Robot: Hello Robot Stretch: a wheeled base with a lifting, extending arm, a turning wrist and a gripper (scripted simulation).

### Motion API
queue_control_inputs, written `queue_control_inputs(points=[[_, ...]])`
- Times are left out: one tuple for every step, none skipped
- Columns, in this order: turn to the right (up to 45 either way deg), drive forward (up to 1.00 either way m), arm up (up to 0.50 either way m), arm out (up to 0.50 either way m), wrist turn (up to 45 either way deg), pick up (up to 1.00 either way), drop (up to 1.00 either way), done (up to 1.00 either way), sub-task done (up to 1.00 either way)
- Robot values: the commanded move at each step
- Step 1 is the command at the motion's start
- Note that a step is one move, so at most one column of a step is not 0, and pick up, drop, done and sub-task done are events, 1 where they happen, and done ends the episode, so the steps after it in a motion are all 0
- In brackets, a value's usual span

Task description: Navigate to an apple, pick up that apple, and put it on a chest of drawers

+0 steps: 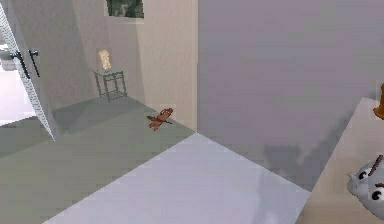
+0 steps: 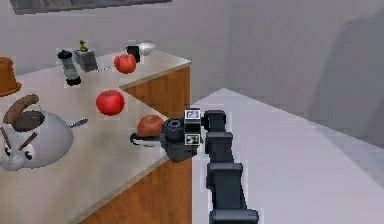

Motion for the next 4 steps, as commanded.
queue_control_inputs(points=[[0.0,0.0,0.1,0.0,0.0,0.0,0.0,0.0,0.0],[0.0,0.0,0.0,0.0,-45.0,0.0,0.0,0.0,0.0],[0.0,0.0,0.0,0.0,-45.0,0.0,0.0,0.0,0.0],[0.0,0.0,0.0,0.0,-9.0,0.0,0.0,0.0,0.0]])
